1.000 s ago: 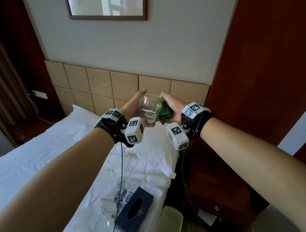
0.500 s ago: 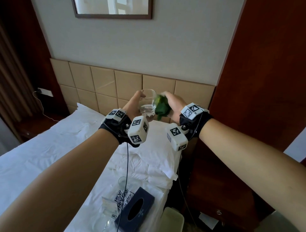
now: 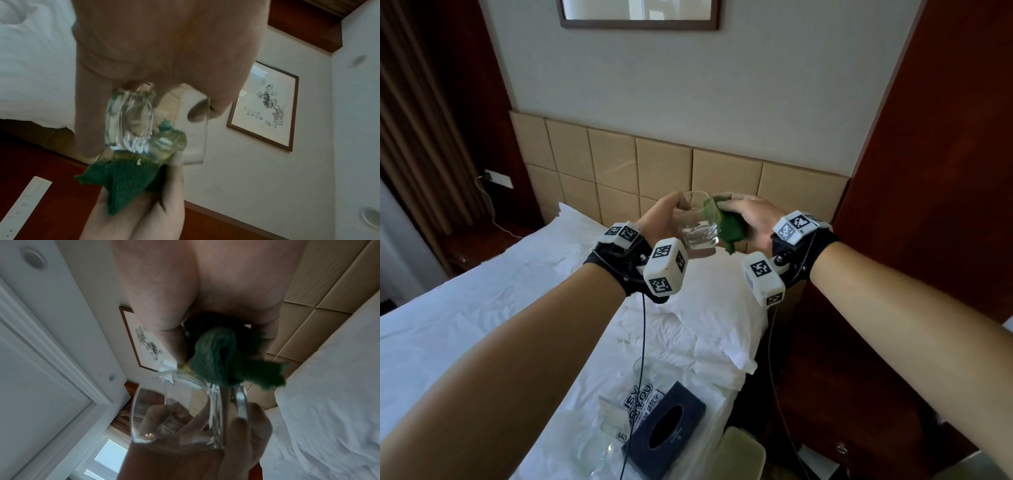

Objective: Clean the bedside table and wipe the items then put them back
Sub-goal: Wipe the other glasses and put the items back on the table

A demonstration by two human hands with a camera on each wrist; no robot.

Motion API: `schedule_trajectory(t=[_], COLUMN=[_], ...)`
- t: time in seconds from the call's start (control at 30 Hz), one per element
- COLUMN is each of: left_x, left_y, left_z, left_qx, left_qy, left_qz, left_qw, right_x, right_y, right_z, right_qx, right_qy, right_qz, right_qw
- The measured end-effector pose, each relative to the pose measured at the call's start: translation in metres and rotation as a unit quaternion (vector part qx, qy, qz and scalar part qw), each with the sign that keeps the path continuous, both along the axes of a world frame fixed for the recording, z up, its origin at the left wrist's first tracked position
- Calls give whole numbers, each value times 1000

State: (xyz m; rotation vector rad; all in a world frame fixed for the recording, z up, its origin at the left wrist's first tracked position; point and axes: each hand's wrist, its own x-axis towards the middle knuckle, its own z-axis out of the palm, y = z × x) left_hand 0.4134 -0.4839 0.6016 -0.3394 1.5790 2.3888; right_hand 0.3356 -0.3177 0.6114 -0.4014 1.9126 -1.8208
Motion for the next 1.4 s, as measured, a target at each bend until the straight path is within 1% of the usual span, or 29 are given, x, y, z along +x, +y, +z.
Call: schedule_trajectory(t=[0.1, 0.17, 0.23, 0.3, 0.4, 0.53, 0.63, 0.7, 0.77, 0.87, 0.93, 1.0, 1.03, 1.07, 1.1, 1.13, 1.17, 1.2, 1.27, 1.33, 1.4], left_x=[-3, -3, -4, -4, -5, -13, -17, -18, -19, -23, -24, -24, -24, -24, -24, -24, -22, -20, -15, -15, -17], left_y=[-1, 0, 1, 2, 5, 12, 19, 26, 38, 52, 53, 47, 43, 39, 37, 36, 35, 37, 43, 47, 48], left_z=[1, 4, 6, 9, 10, 9, 8, 6, 3, 0, 0, 0, 0, 1, 2, 4, 6, 9, 14, 14, 10], left_qx=[-27, -74, -116, -145, -147, -161, -138, -117, -125, -152, -143, -102, -82, -72, -67, -72, -78, -87, -102, -96, -83], left_qy=[-8, -18, -25, -31, -41, -29, -9, 12, 31, 45, 55, 58, 59, 56, 47, 36, 28, 23, 23, 20, 5], left_qz=[17, 2, -20, -47, -66, -55, -28, 8, 51, 132, 151, 142, 130, 112, 89, 66, 44, 28, 2, -15, -11], left_qw=[999, 997, 993, 988, 986, 985, 990, 993, 990, 978, 977, 983, 986, 990, 993, 995, 996, 996, 994, 995, 996], right_x=[2, 3, 1, 0, -1, -4, -6, -7, -8, -8, -9, -13, -16, -20, -24, -28, -29, -29, -25, -22, -19], right_y=[-2, -3, -1, 2, 8, 15, 17, 16, 15, 16, 20, 25, 26, 28, 30, 32, 36, 40, 47, 50, 52], right_z=[1, 3, 3, 0, -4, -8, -12, -12, -10, -6, -6, -7, -9, -11, -12, -11, -9, -6, 4, 13, 19], right_qx=[38, 79, 97, 93, 71, 17, -26, -46, -43, -16, -5, 7, 16, 29, 53, 69, 65, 45, 8, 18, 52], right_qy=[-43, -51, -73, -105, -136, -154, -166, -159, -147, -119, -113, -109, -91, -47, 25, 105, 173, 219, 266, 272, 281], right_qz=[32, 62, 85, 107, 125, 90, 61, 40, 22, 33, 47, 42, 21, -14, -53, -75, -78, -63, -8, 65, 120], right_qw=[998, 994, 989, 984, 980, 984, 984, 985, 988, 992, 992, 993, 995, 998, 997, 989, 980, 973, 964, 960, 951])
